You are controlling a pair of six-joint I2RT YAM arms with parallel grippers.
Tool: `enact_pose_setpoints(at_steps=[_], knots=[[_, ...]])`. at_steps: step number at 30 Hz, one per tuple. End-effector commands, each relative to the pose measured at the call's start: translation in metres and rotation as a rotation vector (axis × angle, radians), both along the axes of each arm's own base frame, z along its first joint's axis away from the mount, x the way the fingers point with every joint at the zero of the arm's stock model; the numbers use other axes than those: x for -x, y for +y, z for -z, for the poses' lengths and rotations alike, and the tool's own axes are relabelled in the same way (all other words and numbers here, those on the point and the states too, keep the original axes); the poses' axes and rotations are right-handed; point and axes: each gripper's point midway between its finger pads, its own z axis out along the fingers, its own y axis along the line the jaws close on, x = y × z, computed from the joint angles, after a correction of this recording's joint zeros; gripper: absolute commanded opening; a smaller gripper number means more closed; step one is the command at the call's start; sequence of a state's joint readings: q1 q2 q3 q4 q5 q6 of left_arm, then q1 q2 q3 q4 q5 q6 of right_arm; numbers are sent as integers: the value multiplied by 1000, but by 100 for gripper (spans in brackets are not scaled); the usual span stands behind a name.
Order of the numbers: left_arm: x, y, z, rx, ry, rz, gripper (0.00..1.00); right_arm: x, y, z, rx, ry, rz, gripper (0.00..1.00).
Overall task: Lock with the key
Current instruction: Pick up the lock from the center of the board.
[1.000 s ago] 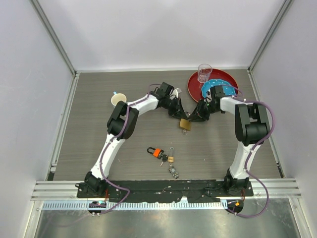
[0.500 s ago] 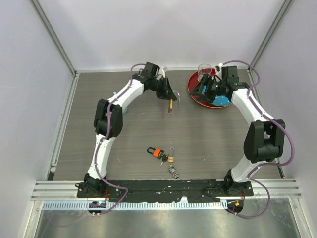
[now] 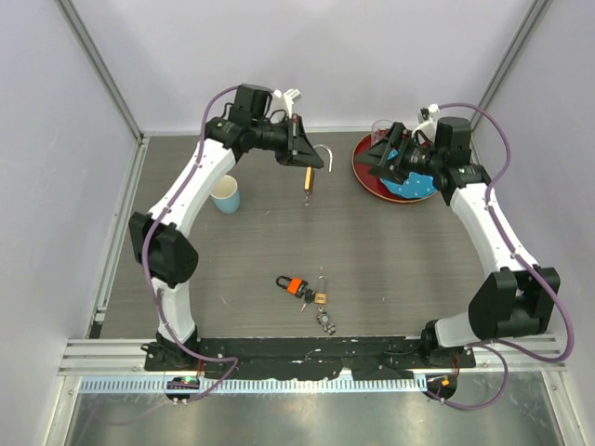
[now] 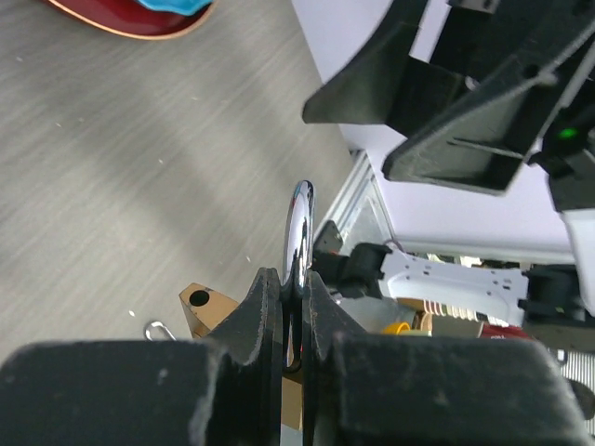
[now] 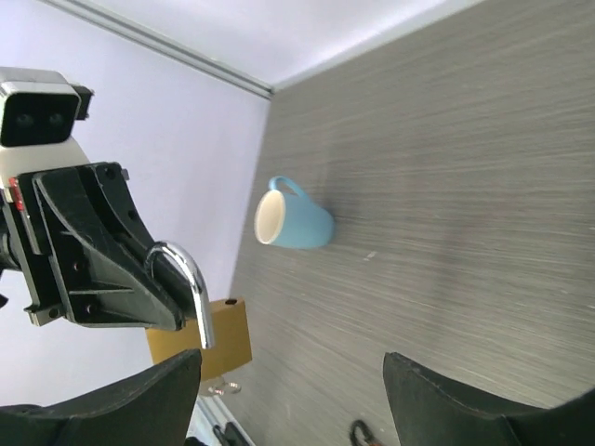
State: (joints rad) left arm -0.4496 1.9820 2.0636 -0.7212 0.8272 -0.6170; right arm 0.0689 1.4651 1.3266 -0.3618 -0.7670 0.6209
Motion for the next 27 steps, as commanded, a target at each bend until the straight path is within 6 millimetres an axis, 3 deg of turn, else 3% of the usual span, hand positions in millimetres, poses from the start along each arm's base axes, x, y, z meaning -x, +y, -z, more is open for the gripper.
enact_pose_setpoints(at_steps=[1,13,17,27], knots=[[52,12,-62,99,-79,98,0,23,11,-41,-126,-123,-60,84],[80,22,-31,69,0,183,0,63,28,-58,-197,-203,-208,90],[87,19,-16,88,61,226,0,68,45,-47,-201,-177,-333,91],[105,5,-15,105,72,300,0,67,81,-21,-144,-133,-472,86]])
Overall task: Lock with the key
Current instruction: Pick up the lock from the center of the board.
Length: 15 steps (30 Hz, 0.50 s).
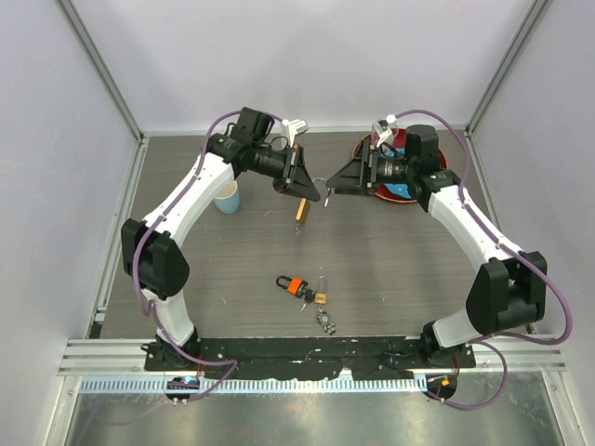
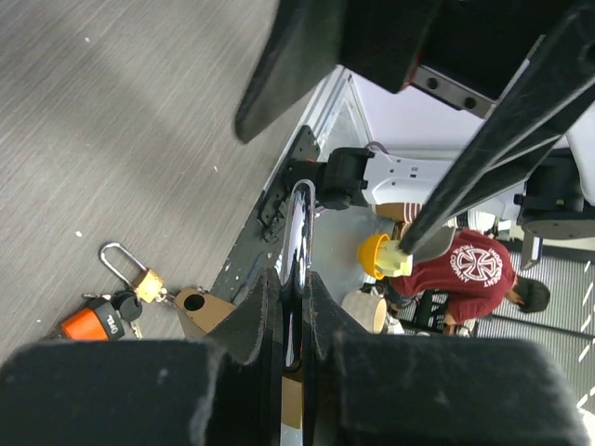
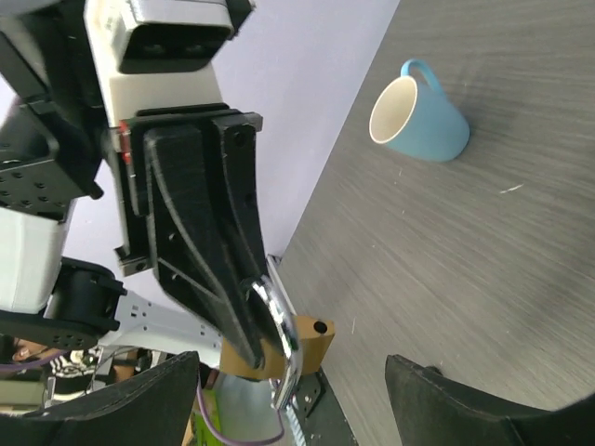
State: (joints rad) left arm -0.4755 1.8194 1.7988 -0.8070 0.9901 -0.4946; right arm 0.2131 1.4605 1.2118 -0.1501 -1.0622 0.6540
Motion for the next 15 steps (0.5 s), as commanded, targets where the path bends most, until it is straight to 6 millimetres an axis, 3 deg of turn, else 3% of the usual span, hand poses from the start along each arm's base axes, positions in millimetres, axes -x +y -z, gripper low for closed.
enact_pose_setpoints(at_steps=[1,5,12,15], knots=[[28,-13,-33,111,-21,115,0,2,10,-15,-3,-89,-67,85],[34,-18,-30,104,-15,131,0,3,16,-17,-25,-79,-108,75],[33,-18,-30,94,-32,126,0,15,19,-27,-63,-85,-184,40],[32,-19,-27,83,-28,124,0,23,18,-29,-70,-89,-200,40]])
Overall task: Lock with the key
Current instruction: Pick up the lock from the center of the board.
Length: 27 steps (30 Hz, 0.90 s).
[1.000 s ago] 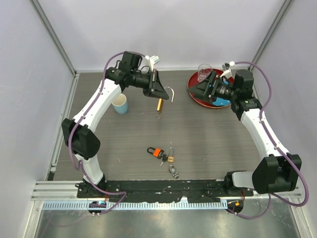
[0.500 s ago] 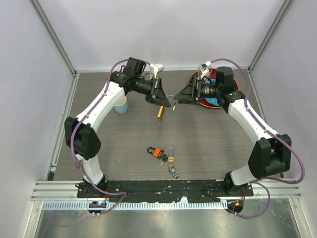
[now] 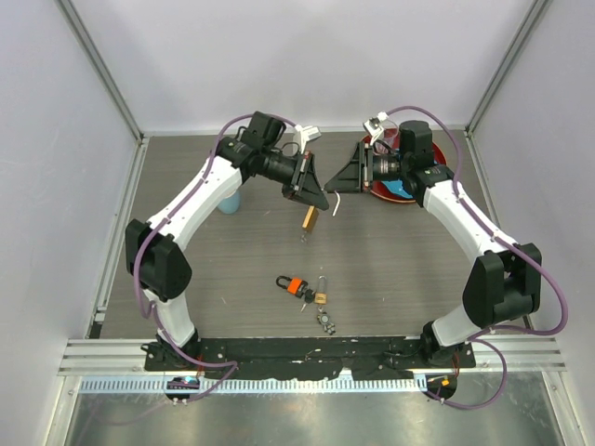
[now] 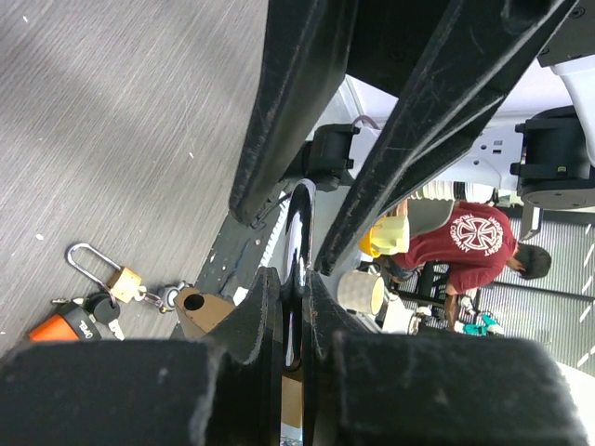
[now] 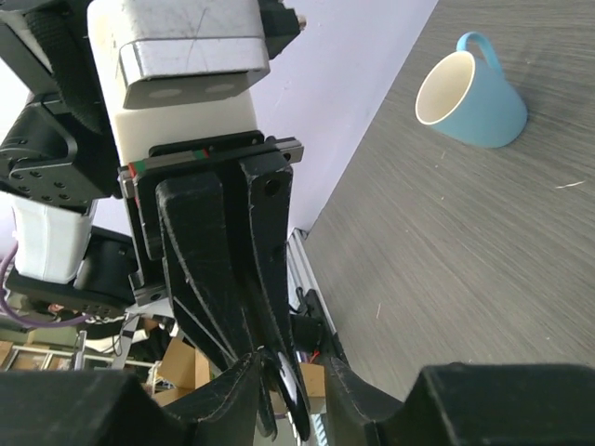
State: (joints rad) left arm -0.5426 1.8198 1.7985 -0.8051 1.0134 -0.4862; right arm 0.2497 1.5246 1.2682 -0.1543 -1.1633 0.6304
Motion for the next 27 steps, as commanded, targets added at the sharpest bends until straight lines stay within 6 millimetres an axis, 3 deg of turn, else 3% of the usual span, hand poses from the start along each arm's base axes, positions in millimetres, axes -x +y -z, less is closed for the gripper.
enact_pose_setpoints(at_steps=[1,6,14,21,26,27], knots=[[6,1,-26,66,-31,37,0,15,2,-23,-44,-80,-68,40],[8,2,-26,62,-30,44,0,22,0,-23,-48,-84,-72,45],[6,1,-35,83,-42,39,0,27,1,-24,-66,-52,-97,41],[2,-3,-45,126,-65,10,0,31,8,-33,-93,-56,-147,24],[2,-4,-49,133,-69,-3,0,37,15,-38,-106,-78,-182,18],[2,-3,-51,135,-72,-8,0,38,15,-38,-107,-77,-185,2]])
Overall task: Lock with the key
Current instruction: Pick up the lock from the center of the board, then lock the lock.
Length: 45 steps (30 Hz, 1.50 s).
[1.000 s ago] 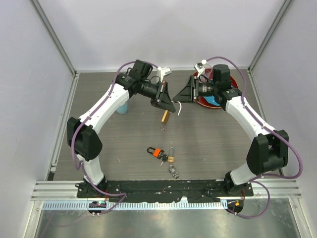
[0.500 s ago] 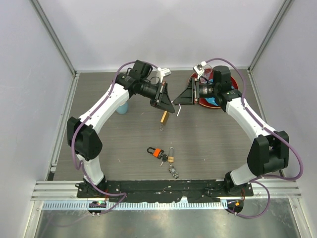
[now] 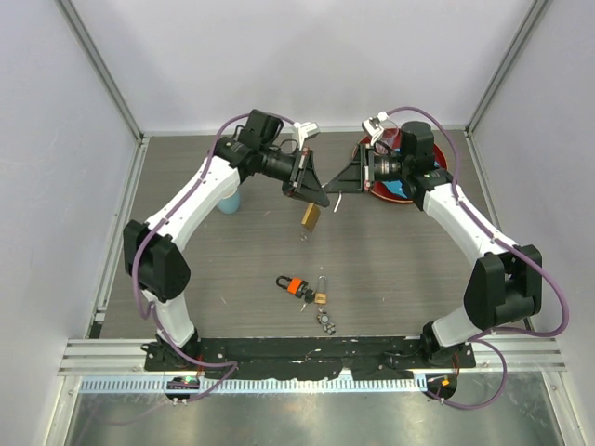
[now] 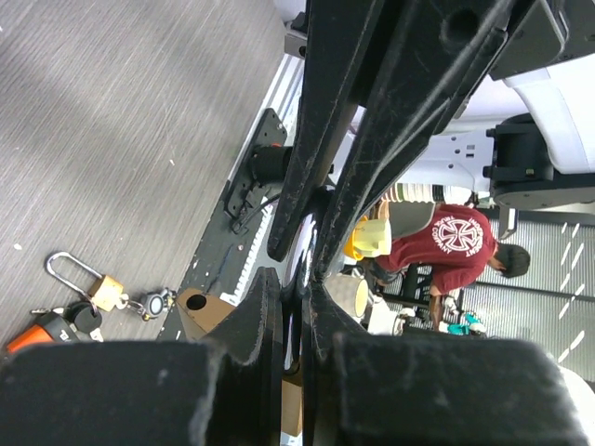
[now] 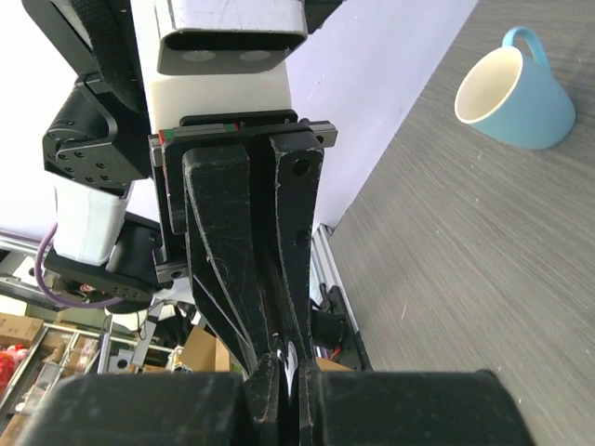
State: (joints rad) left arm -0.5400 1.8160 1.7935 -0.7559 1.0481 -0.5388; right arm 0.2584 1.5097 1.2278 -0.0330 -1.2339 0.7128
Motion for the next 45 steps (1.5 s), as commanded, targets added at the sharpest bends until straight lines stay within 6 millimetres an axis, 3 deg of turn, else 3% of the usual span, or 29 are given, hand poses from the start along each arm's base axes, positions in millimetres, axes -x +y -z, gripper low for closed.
enact_pose_setpoints(at_steps=[1,3,5,9,12,14,17,22,26,28,29,31,33,35,36,37,38,39,40,41,45], knots=[[0,0,-41,92,-95,-21,0,24,11,-28,-52,-76,-113,2],[-1,-1,-41,87,-104,-33,1,23,12,-29,-50,-75,-106,1],[-7,0,-41,75,-119,-61,8,21,12,-30,-49,-77,-92,2],[-17,6,-44,57,-152,-122,48,16,13,-36,-49,-84,-67,1],[-27,14,-51,50,-189,-177,64,11,14,-42,-52,-92,-55,1],[-38,22,-56,42,-217,-236,70,8,15,-48,-58,-109,-37,1],[-50,29,-76,65,-247,-302,75,3,17,-61,-81,-136,-30,2],[-72,40,-127,123,-357,-426,88,-5,20,-88,-137,-113,-3,2],[-86,48,-151,159,-397,-522,99,-15,21,-105,-159,-102,41,2],[-91,55,-161,174,-448,-575,100,-23,19,-117,-182,-92,84,2],[-94,57,-155,167,-451,-590,100,-27,16,-122,-192,-87,107,2],[-93,65,-173,215,-530,-639,100,-35,11,-133,-217,-62,162,2],[-87,71,-172,236,-554,-666,100,-48,1,-138,-235,-38,241,2],[-85,75,-183,288,-619,-695,100,-51,-8,-145,-260,9,294,1],[-87,76,-170,276,-613,-702,100,-57,-15,-140,-271,46,333,2],[-81,81,-182,312,-657,-712,100,-57,-22,-149,-303,34,364,2],[-82,80,-170,299,-648,-711,100,-56,-25,-152,-331,85,379,1],[-81,81,-170,304,-664,-711,100,-61,-33,-144,-345,125,407,2],[-79,82,-169,307,-673,-712,100,-60,-38,-152,-383,106,425,2],[-80,80,-157,292,-664,-704,100,-58,-42,-150,-401,136,436,2],[-81,71,-142,306,-662,-670,100,-56,-53,-151,-433,208,469,2]])
